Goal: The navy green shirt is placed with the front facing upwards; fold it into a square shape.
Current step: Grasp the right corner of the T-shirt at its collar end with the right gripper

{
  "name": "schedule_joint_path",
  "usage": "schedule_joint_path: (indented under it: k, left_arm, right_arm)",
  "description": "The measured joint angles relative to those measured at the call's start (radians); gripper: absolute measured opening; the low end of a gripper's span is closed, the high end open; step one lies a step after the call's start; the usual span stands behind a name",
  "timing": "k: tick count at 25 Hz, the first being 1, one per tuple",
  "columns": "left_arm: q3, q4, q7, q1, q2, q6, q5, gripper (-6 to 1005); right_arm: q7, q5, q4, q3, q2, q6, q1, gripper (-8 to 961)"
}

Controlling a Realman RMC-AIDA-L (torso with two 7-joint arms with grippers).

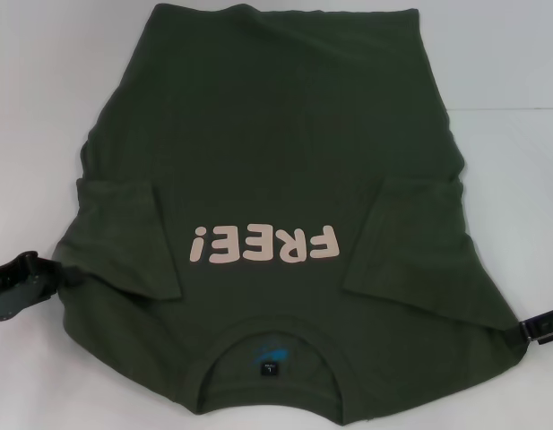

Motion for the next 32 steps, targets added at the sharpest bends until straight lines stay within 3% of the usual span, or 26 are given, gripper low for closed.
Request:
schedule_joint_path:
  k: [24, 32]
  left_arm:
    - [0.000, 0.001, 0.002, 0.001, -0.002, -0.001, -0.001, 32]
    - [-0.002, 0.002, 0.002, 0.002, -0.002, -0.004, -0.001, 32]
  right_arm:
    - [0.012, -0.049, 0.042, -0.026, 0.045, 0.036, 0.048, 634]
    - [0.012, -0.030, 0.043, -0.007, 0.044, 0.037, 0.056, 627]
